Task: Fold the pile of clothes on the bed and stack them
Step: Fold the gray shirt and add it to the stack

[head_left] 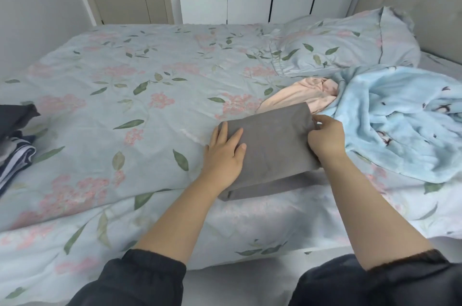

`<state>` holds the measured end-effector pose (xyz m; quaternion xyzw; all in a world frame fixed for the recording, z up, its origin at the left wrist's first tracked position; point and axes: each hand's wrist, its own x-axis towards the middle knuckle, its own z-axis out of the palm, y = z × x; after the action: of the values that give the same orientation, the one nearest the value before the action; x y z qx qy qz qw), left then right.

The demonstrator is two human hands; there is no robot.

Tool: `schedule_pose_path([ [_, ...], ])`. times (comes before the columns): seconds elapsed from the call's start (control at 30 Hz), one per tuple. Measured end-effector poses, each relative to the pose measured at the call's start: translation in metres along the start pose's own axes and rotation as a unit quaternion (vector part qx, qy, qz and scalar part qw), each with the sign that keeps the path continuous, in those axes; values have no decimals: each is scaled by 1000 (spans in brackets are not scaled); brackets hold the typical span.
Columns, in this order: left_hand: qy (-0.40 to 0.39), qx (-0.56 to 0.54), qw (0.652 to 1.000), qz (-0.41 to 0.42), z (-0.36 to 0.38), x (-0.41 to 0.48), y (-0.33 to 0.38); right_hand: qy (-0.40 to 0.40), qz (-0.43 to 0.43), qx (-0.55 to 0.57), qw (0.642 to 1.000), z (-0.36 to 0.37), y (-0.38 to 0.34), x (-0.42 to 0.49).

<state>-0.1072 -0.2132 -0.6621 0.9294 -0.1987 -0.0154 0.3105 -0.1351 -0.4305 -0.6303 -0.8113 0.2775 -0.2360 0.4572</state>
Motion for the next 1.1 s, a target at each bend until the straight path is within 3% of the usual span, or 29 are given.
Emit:
schedule_pose_path([
  [0.07,-40,25,999,-15,11,5,4,30,13,-19,999,-9,14,9],
  [0.13,-64,93,993,-22,24,4,7,9,21,-98,995,-9,34,11],
  [0.23,-32,148,988,-14,37,-1,6,-28,20,-178,983,-4,55,11],
  [0.33,29,30,998,-50,35,1,2,-11,18,-216,976,-5,60,16],
  [0.47,114,-158,967,-164,27,1,-8,-29,47,-256,965,-9,61,19],
  [0.67,115,-304,927,-185,22,-12,-18,-118,131,-176,969,-18,52,20],
  [0.8,55,-407,887,-212,19,-19,-21,-169,121,-164,964,-24,48,15],
  [0.9,5,-455,860,-230,16,-28,-18,-173,162,-42,970,-34,43,5],
  [1.0,-45,-471,844,-252,9,-42,-9,-236,268,127,925,-39,35,-14],
  [1.1,-82,-483,819,-299,-6,-57,-4,-268,280,196,901,-43,24,-28],
])
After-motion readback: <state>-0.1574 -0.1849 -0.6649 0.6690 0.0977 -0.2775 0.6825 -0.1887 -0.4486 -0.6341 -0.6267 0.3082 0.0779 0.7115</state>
